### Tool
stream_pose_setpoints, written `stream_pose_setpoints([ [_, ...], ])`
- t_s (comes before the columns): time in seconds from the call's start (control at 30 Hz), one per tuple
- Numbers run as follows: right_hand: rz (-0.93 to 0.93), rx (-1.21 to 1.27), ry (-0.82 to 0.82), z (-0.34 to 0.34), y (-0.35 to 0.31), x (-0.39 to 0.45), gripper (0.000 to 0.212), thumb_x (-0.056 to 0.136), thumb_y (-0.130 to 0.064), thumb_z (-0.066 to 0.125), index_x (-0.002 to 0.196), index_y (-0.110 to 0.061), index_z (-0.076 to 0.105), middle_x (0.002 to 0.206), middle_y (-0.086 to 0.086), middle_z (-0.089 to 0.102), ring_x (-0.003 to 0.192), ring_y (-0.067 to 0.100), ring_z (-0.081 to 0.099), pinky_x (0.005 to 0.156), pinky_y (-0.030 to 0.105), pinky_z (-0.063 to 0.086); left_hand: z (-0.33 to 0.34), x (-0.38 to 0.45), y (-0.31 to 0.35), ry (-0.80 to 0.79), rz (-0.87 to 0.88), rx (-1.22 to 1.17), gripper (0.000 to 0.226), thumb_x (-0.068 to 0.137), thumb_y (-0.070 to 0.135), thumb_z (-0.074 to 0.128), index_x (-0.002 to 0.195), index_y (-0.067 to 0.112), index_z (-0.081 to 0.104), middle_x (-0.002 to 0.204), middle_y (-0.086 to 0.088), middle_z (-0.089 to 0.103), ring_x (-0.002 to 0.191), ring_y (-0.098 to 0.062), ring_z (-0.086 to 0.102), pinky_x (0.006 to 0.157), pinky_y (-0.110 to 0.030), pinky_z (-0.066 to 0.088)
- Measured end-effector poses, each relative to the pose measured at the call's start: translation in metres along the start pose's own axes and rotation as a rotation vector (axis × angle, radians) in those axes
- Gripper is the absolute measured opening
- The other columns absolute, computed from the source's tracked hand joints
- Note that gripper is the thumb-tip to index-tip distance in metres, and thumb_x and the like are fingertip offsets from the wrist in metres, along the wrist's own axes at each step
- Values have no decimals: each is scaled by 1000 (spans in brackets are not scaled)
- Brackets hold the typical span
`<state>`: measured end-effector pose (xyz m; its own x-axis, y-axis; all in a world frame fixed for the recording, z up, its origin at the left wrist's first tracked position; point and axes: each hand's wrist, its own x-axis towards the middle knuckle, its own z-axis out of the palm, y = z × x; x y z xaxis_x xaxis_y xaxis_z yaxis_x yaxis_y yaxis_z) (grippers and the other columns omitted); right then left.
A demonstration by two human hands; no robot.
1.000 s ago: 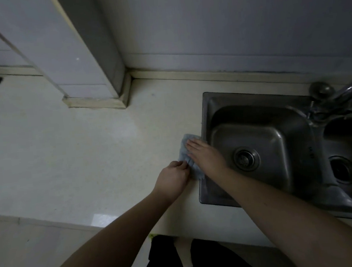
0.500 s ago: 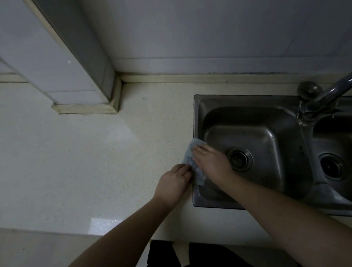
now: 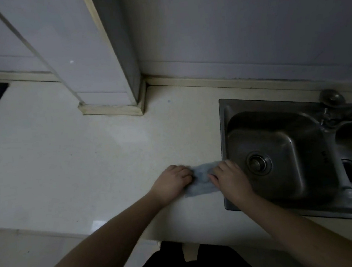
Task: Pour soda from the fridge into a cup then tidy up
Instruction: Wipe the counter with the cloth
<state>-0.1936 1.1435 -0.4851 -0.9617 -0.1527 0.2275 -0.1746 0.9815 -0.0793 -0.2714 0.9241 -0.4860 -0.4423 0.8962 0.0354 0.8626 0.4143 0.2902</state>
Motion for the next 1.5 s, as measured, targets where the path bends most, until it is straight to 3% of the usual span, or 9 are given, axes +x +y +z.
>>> stream_pose_setpoints([
  [0.07,-23,24,-7,5,-23,1,19,73,-26,79,71,-14,64,69,5,57,67,24,57,63,33,49,-12,-15,-25,-19,35,-39,27,84,26,51,91,15,75,105,-2,73,102,-20,67,85,-27,49],
  [0.23,-2,86,-46,21,-83,12,25,82,-36,53,71,-15,62,69,3,57,66,21,58,69,30,35,-32,-56,-60,-2,30,-47,27,85,23,50,87,9,73,105,-10,72,100,-24,67,86,-27,51],
  [0.4,9,148,-90,25,-106,12,30,85,-42,49,84,-17,65,78,2,59,73,22,57,70,31,38,-26,-84,-53,43,-260,-216,32,93,24,53,123,19,62,134,2,55,120,-14,52,100,-24,37],
  [0.57,-5,172,-132,23,-100,-1,34,82,-42,51,101,-18,67,95,1,65,85,23,59,79,34,38,-14,-95,-47,25,-230,-145,46,97,28,48,140,11,50,147,-10,46,132,-27,45,111,-38,33],
  [0.8,18,265,-102,22,-103,-18,30,85,-35,56,105,-16,70,95,1,68,83,22,59,79,30,36,-10,-98,-35,42,-191,-60,41,90,18,49,126,3,61,121,-15,64,105,-31,61,93,-39,48],
  [1.13,-17,400,-110,17,-117,-69,27,86,-36,59,104,-20,72,92,-4,69,86,15,54,81,25,36,9,-146,1,94,-14,61,44,86,19,44,122,8,65,113,-12,65,98,-28,58,81,-34,54],
  [1.23,-67,394,-86,21,-117,-84,26,90,-34,54,103,-19,71,92,-1,70,85,17,59,84,27,37,13,-156,16,48,-35,45,47,83,27,58,126,7,63,115,-11,64,104,-27,52,85,-35,53],
  [1.33,-91,427,-38,23,-120,-91,25,96,-34,48,109,-19,62,93,3,70,85,19,58,82,30,40,18,-166,24,-41,-80,7,71,71,37,82,131,6,58,120,-13,61,111,-28,48,87,-37,53],
  [1.5,-102,441,-2,25,-121,-91,21,92,-31,57,106,-16,61,95,5,67,85,22,58,80,33,43,22,-169,24,-45,-92,-12,68,76,31,79,134,6,55,132,-14,56,122,-31,46,94,-40,50],
])
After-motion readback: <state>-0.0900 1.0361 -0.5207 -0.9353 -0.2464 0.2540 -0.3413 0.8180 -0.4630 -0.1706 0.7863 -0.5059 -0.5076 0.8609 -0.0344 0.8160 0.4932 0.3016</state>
